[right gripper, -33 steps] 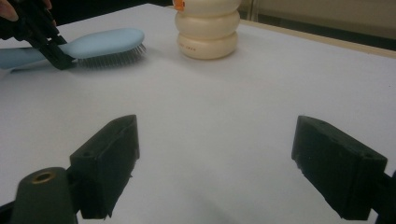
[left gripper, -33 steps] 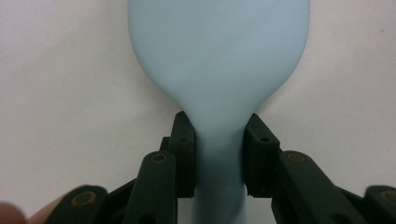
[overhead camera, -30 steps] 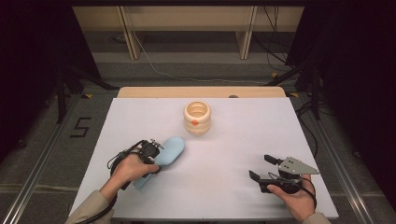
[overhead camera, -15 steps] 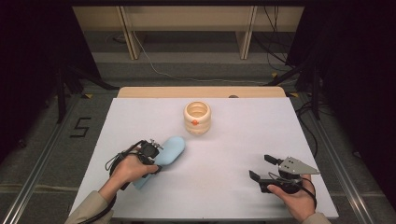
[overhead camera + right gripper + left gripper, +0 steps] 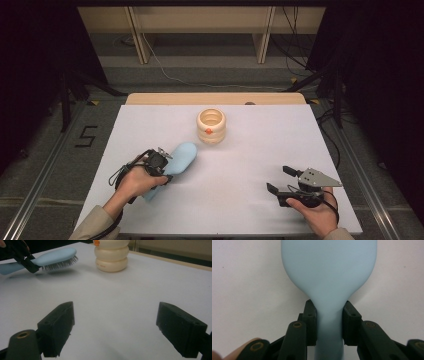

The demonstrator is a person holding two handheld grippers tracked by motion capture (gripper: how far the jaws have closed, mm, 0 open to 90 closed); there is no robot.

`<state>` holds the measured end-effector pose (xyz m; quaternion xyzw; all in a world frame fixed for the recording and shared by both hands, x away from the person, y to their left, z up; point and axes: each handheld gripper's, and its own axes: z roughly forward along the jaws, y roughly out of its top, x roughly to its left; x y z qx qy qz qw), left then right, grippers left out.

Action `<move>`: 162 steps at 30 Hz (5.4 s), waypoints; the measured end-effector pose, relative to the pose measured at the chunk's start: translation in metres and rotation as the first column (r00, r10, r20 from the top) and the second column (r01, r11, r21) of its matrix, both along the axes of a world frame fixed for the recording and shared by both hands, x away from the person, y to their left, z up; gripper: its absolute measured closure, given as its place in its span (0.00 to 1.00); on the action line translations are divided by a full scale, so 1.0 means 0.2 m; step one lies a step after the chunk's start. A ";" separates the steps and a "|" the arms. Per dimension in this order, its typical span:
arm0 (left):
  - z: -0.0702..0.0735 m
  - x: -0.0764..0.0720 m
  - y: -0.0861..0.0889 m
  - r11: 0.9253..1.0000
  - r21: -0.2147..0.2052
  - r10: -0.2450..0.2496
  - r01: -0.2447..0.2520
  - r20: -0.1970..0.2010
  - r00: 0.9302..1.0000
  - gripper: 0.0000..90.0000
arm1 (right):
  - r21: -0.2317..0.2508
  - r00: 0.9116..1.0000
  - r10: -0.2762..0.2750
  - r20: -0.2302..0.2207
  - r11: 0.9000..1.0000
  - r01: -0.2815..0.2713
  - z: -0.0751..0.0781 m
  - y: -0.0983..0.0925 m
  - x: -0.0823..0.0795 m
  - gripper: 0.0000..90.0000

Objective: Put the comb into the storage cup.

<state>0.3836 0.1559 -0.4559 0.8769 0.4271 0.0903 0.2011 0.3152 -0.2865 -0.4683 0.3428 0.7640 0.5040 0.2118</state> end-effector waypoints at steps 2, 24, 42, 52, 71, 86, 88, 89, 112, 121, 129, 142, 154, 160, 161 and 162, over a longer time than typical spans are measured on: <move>0.00 0.00 0.00 1.000 -0.006 -0.001 0.001 0.005 1.000 0.77 | -0.001 1.000 0.000 0.000 1.000 0.000 0.00 0.00 0.00 0.18; 0.04 -0.02 0.01 0.997 -0.069 0.032 -0.027 0.079 0.996 0.77 | 0.000 1.000 0.002 0.000 1.000 -0.002 0.00 0.00 0.00 0.18; 0.04 -0.04 -0.03 0.994 -0.106 0.040 -0.025 0.141 0.989 0.77 | 0.003 1.000 0.004 0.001 1.000 -0.004 0.00 0.00 0.00 0.18; 0.06 -0.05 -0.03 0.991 -0.131 0.055 -0.033 0.172 0.984 0.77 | 0.004 1.000 0.004 0.001 1.000 -0.004 0.00 0.00 0.00 0.18; 0.09 -0.06 -0.03 0.980 -0.194 0.094 -0.049 0.229 0.969 0.77 | 0.004 1.000 0.005 0.000 1.000 -0.005 0.00 0.00 0.00 0.18; 0.10 -0.07 -0.05 0.964 -0.261 0.119 -0.048 0.266 0.957 0.77 | 0.003 1.000 0.004 0.001 1.000 -0.004 0.00 0.01 0.00 0.18; 0.10 -0.07 -0.05 0.962 -0.269 0.122 -0.047 0.271 0.955 0.77 | 0.005 1.000 0.004 0.003 1.000 -0.004 0.00 0.01 0.00 0.18; 0.11 -0.07 -0.05 0.961 -0.273 0.125 -0.048 0.272 0.954 0.77 | 0.003 1.000 0.004 0.000 1.000 -0.004 0.00 0.01 0.00 0.18; 0.12 -0.07 -0.06 0.934 -0.352 0.182 -0.064 0.312 0.932 0.77 | 0.007 1.000 0.003 0.002 1.000 -0.003 0.01 0.03 0.00 0.18; 0.12 -0.07 -0.08 0.929 -0.365 0.182 -0.056 0.319 0.930 0.77 | 0.008 1.000 0.015 0.014 1.000 -0.015 0.02 0.06 0.00 0.18; 0.12 -0.07 -0.10 0.922 -0.384 0.187 -0.055 0.316 0.930 0.77 | 0.016 1.000 0.022 0.018 1.000 -0.022 0.02 0.10 -0.01 0.17; 0.10 -0.07 -0.18 0.923 -0.383 0.154 -0.029 0.299 0.942 0.77 | 0.034 0.998 0.056 0.006 0.998 -0.056 0.02 0.18 -0.01 0.17; 0.10 -0.07 -0.24 0.922 -0.388 0.133 -0.007 0.299 0.945 0.77 | 0.053 0.995 0.102 -0.017 0.993 -0.101 0.01 0.31 0.00 0.17; 0.10 -0.07 -0.28 0.922 -0.386 0.117 0.007 0.297 0.948 0.77 | 0.078 0.991 0.128 -0.035 0.989 -0.125 0.00 0.38 0.00 0.17; 0.10 -0.07 -0.29 0.923 -0.385 0.113 0.010 0.296 0.948 0.77 | 0.074 0.991 0.131 -0.036 0.989 -0.128 0.00 0.39 0.00 0.17; 0.09 -0.08 -0.30 0.923 -0.385 0.111 0.012 0.296 0.949 0.77 | 0.072 0.990 0.136 -0.039 0.989 -0.133 -0.01 0.41 0.00 0.17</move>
